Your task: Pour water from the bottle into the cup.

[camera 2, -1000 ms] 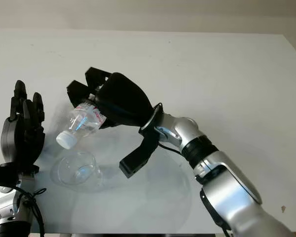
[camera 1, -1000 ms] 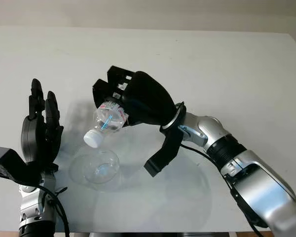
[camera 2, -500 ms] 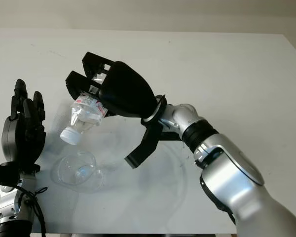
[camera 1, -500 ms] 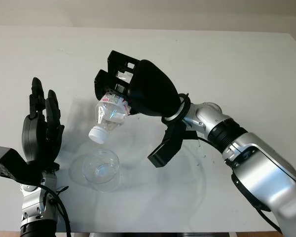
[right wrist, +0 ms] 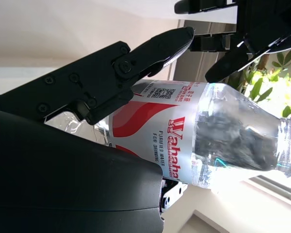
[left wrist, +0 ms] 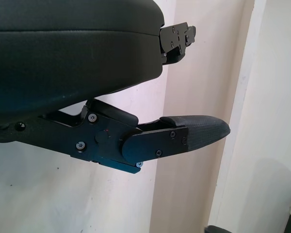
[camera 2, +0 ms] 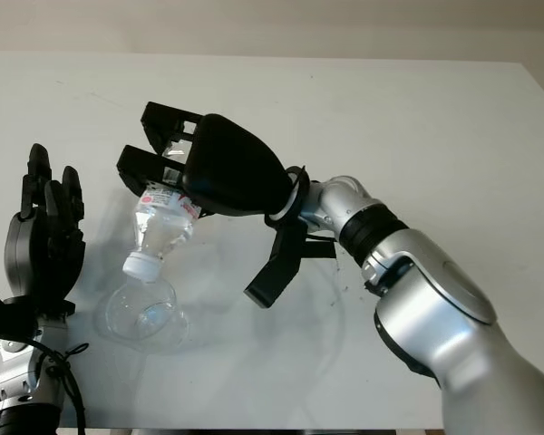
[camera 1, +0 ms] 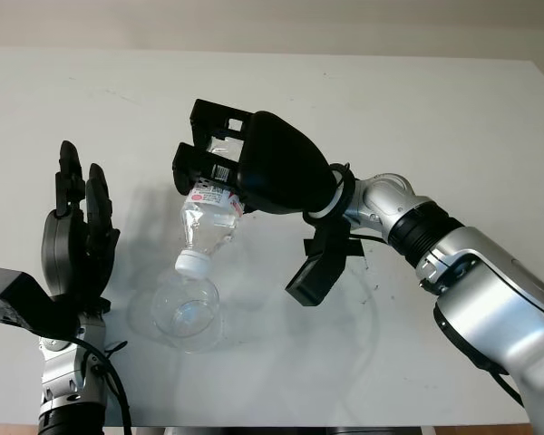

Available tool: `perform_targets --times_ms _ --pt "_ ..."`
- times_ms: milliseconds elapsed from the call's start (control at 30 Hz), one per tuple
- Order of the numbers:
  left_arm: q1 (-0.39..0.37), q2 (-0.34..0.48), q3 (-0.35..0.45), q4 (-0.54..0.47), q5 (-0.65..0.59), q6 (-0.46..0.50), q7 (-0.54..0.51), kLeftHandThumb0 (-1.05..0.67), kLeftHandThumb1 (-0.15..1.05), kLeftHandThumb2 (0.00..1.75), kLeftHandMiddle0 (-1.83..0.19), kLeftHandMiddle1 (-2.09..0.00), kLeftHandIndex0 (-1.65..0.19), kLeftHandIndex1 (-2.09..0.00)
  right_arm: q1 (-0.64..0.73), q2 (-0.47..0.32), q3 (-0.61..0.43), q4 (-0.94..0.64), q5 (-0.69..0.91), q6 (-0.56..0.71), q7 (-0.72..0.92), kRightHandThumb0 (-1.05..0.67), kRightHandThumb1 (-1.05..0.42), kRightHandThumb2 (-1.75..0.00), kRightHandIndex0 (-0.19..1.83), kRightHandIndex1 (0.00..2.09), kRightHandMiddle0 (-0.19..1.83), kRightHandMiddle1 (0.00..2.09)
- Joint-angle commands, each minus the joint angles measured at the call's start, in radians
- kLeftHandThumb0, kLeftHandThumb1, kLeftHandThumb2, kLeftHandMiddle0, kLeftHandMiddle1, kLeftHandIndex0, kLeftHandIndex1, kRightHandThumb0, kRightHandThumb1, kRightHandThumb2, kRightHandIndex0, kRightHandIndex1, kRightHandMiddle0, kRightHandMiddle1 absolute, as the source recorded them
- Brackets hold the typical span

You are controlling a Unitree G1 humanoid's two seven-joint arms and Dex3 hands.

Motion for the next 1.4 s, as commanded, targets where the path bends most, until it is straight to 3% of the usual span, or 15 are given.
perform_targets --times_ms 0,133,333,600,1000,1067,1100,1200,1367 --pt "0.016 -0.019 -0.008 0.004 0.005 -0.002 0.006 -0.72 1.05 0.56 0.15 -0.05 0.17 -0.05 -0.023 -0.006 0.011 -0.019 -0.010 0.010 -0.023 -0.51 -1.05 -0.09 1.23 2.09 0.59 1.98" --pt "0.016 -0.020 -0.011 0.004 0.000 -0.003 0.007 -0.72 1.05 0.55 0.15 -0.06 0.17 -0.05 -0.019 -0.002 0.028 -0.031 -0.028 0.039 -0.048 -0.51 -1.05 -0.10 1.27 2.09 0.64 2.06" --pt "0.018 -0.023 -0.013 0.001 -0.005 -0.001 0.007 -0.72 1.05 0.54 0.15 -0.05 0.17 -0.06 -0.018 -0.010 0.054 -0.052 -0.057 0.055 -0.073 -0.48 -1.04 -0.07 1.21 2.09 0.47 1.79" --pt "0.014 -0.022 -0.014 0.004 -0.009 0.004 0.002 -0.71 1.05 0.54 0.16 -0.05 0.18 -0.05 -0.026 -0.016 0.078 -0.065 -0.084 0.080 -0.060 -0.48 -1.03 -0.05 1.20 2.09 0.47 1.60" --pt "0.014 -0.020 -0.013 0.002 -0.012 0.006 -0.002 -0.72 1.05 0.55 0.17 -0.05 0.19 -0.05 -0.023 -0.004 0.085 -0.053 -0.078 0.109 -0.062 -0.48 -1.01 -0.05 1.21 2.09 0.53 1.58" --pt "0.014 -0.019 -0.013 0.002 -0.009 0.006 0.001 -0.72 1.05 0.55 0.18 -0.05 0.19 -0.04 -0.012 0.003 0.064 -0.044 -0.041 0.093 -0.048 -0.49 -1.03 -0.06 1.23 2.09 0.62 1.73" --pt "0.014 -0.019 -0.012 0.002 -0.010 0.007 0.002 -0.72 1.05 0.55 0.17 -0.05 0.18 -0.05 -0.004 0.009 0.048 -0.034 -0.009 0.078 -0.035 -0.50 -1.04 -0.11 1.26 2.09 0.81 1.94" --pt "0.012 -0.019 -0.010 0.004 -0.010 0.005 0.002 -0.72 1.05 0.54 0.16 -0.06 0.18 -0.05 0.022 0.017 -0.016 0.006 0.115 0.026 0.056 -0.47 -1.05 -0.20 1.32 2.09 1.19 2.08" --pt "0.013 -0.014 -0.007 0.008 -0.010 0.000 -0.001 -0.72 1.05 0.54 0.15 -0.06 0.17 -0.06 0.066 0.023 -0.149 0.065 0.349 -0.103 0.234 -0.40 -1.05 -0.27 1.33 2.09 1.24 2.09"
